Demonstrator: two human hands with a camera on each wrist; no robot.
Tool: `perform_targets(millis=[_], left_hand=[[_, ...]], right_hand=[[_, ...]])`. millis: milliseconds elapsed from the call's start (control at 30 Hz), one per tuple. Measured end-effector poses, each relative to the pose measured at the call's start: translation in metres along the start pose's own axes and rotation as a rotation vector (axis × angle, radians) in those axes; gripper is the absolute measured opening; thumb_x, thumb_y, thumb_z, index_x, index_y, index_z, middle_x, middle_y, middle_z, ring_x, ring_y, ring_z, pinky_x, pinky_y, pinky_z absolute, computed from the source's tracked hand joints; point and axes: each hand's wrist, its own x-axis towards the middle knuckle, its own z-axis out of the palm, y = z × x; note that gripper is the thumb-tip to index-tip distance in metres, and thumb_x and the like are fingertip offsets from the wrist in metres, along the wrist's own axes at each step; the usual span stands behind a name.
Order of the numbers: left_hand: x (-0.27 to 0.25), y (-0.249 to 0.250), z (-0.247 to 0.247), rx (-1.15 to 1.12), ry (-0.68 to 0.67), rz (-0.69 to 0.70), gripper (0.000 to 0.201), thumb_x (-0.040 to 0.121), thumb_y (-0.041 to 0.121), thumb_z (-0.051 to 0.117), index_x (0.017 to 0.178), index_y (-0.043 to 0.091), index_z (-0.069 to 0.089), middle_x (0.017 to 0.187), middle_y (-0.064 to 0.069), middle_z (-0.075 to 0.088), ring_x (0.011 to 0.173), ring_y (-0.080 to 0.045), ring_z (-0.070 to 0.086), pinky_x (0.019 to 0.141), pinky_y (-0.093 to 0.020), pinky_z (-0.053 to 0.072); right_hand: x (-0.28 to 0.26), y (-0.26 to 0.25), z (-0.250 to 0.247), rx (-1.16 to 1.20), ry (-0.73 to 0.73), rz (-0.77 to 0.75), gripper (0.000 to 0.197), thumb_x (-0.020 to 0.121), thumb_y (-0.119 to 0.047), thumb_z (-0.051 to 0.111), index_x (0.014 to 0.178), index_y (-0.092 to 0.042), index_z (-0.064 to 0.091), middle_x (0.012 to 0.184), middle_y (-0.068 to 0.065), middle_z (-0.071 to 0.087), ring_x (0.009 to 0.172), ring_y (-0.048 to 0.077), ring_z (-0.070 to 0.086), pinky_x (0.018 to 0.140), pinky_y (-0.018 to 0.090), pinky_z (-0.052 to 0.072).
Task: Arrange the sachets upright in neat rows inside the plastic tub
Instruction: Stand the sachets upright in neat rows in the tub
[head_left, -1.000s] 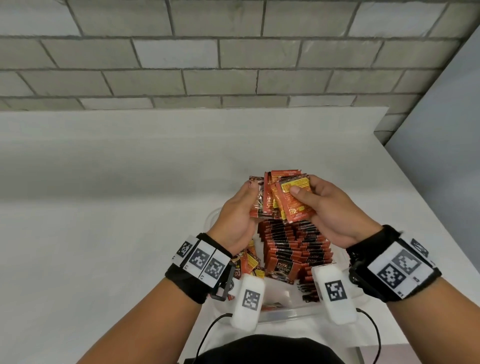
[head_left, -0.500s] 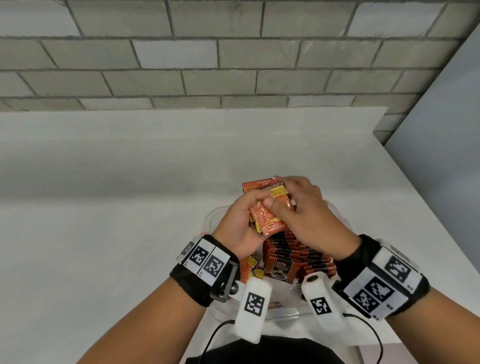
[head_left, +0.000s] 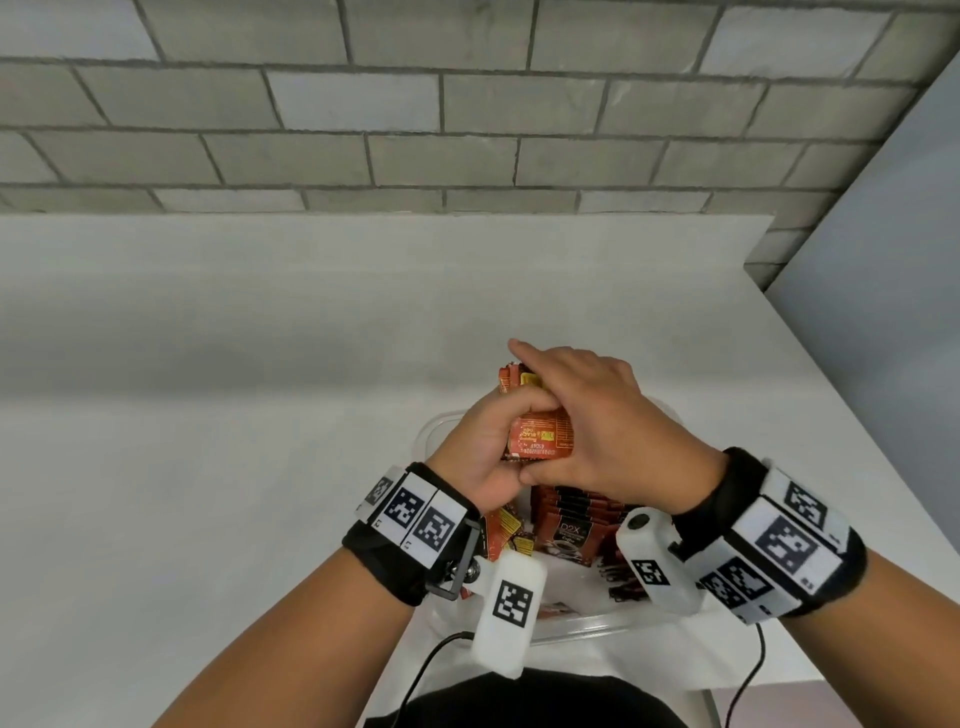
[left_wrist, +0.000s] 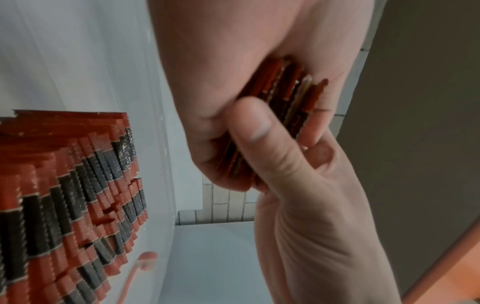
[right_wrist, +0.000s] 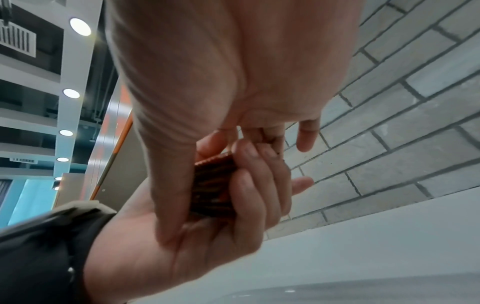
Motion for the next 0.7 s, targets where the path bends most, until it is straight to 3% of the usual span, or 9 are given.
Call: perform_targets(millis=[100,233,333,433,533,633,700], left_hand=[[0.000,0.001,-0.003,-0.012,0.013,0.003,0.011,0.073,0.011,0.063,0.079,0.011,0.072,0.079,-0.008,0.065,0.077,-0.017,0.063,0.073,-0.028,0.049],[0.000,0.002,-0.009,0.028,0.025,0.012,0.016,0.075,0.009,0.059,0.089,0.007,0.068,0.082,-0.011,0.067,0.078,-0.020,0.065,0.071,-0.029,0.053],[-0.003,0.005,-0.013,0.058,0.009,0.035,0.028,0.078,0.007,0.059,0.105,0.001,0.064,0.096,-0.016,0.068,0.088,-0.025,0.067,0.079,-0.035,0.056],[-0.006,0.006,-0.016,0.067,0.000,0.015,0.036,0.083,0.012,0.059,0.117,0.001,0.061,0.107,-0.018,0.067,0.097,-0.029,0.066,0.087,-0.040,0.053],[-0.004,0.004,-0.015,0.111,0.035,-0.002,0.035,0.089,0.031,0.059,0.116,0.008,0.062,0.106,-0.015,0.068,0.094,-0.025,0.067,0.084,-0.038,0.054],[-0.001,0.005,-0.013,0.101,0.115,0.005,0.045,0.079,0.045,0.058,0.109,0.011,0.061,0.096,-0.013,0.066,0.079,-0.021,0.067,0.076,-0.036,0.056],[0.000,0.005,-0.013,0.043,0.107,0.026,0.043,0.080,0.040,0.064,0.111,0.009,0.058,0.098,-0.014,0.066,0.080,-0.023,0.068,0.074,-0.038,0.057]], right_hand=[[0.004,0.001,0.001,0.007,0.021,0.037,0.099,0.068,-0.051,0.077,0.147,-0.026,0.023,0.136,-0.008,0.045,0.125,0.010,0.041,0.108,0.031,0.020],[0.004,0.004,0.002,0.096,-0.022,0.069,0.099,0.067,-0.060,0.073,0.147,-0.026,0.027,0.137,-0.009,0.043,0.126,0.009,0.039,0.108,0.032,0.027],[-0.001,0.009,-0.004,0.291,0.022,0.138,0.083,0.073,-0.065,0.055,0.145,-0.029,0.033,0.134,-0.010,0.041,0.124,0.005,0.037,0.103,0.024,0.031],[-0.004,0.018,-0.009,0.361,0.140,0.195,0.050,0.086,-0.044,0.057,0.133,-0.030,0.048,0.111,-0.011,0.053,0.100,0.005,0.053,0.087,0.023,0.046],[-0.005,0.023,-0.008,0.515,0.230,0.241,0.020,0.085,-0.023,0.068,0.100,-0.033,0.060,0.087,-0.014,0.061,0.080,0.009,0.060,0.074,0.029,0.052],[-0.008,0.025,-0.009,0.529,0.428,0.184,0.019,0.081,-0.013,0.072,0.078,-0.024,0.058,0.079,-0.010,0.060,0.077,0.009,0.057,0.071,0.028,0.048],[-0.011,0.024,-0.006,0.462,0.414,0.099,0.017,0.076,-0.013,0.076,0.074,-0.021,0.061,0.084,-0.007,0.059,0.083,0.010,0.056,0.074,0.025,0.045]])
